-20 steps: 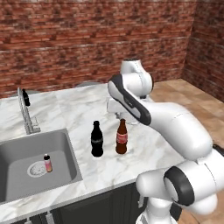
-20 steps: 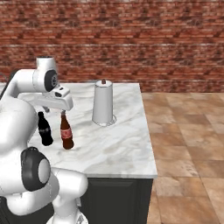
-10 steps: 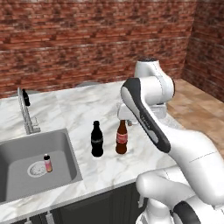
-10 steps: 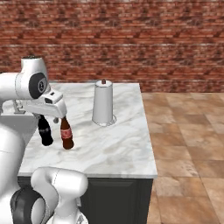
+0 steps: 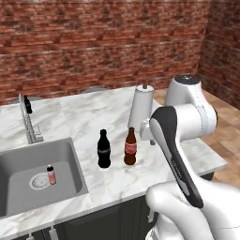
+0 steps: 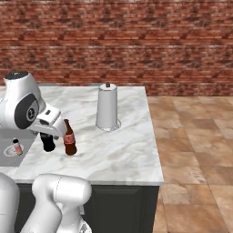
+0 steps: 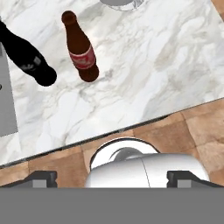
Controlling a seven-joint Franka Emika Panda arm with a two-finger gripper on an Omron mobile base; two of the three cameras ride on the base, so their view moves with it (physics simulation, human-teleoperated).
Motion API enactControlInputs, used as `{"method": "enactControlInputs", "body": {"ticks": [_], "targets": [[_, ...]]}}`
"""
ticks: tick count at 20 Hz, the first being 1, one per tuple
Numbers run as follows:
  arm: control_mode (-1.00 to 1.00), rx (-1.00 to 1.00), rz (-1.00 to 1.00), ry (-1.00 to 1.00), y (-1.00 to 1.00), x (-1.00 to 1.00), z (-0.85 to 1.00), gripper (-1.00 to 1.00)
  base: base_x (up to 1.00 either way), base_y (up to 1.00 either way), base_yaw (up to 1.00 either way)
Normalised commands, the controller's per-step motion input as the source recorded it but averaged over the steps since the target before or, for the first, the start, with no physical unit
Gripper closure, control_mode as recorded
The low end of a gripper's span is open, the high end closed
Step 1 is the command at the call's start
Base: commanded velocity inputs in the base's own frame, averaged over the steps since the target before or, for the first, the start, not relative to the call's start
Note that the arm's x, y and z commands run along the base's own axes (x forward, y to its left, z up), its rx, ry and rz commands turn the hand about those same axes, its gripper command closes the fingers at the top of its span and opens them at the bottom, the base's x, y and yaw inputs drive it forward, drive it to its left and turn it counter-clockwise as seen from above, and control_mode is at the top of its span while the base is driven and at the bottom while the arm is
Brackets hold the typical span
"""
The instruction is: Place the large bottle from the dining counter next to the other large bottle outside the sink, and place the small bottle from the dining counter next to the other small bottle inside the sink.
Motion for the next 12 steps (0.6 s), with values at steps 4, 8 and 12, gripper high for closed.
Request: {"method": "enactControlInputs", "body": {"ticks": [4, 8, 12], "targets": [[-1.00, 0.00, 0.00, 0.00, 0.00, 0.00, 0.00, -1.00, 0.00, 0.00, 0.00], [-1.00, 0.00, 0.00, 0.00, 0.00, 0.00, 0.00, -1.00, 0.00, 0.00, 0.00], [1.00, 0.00, 0.00, 0.00, 0.00, 0.00, 0.00, -1.00, 0.00, 0.00, 0.00]]}}
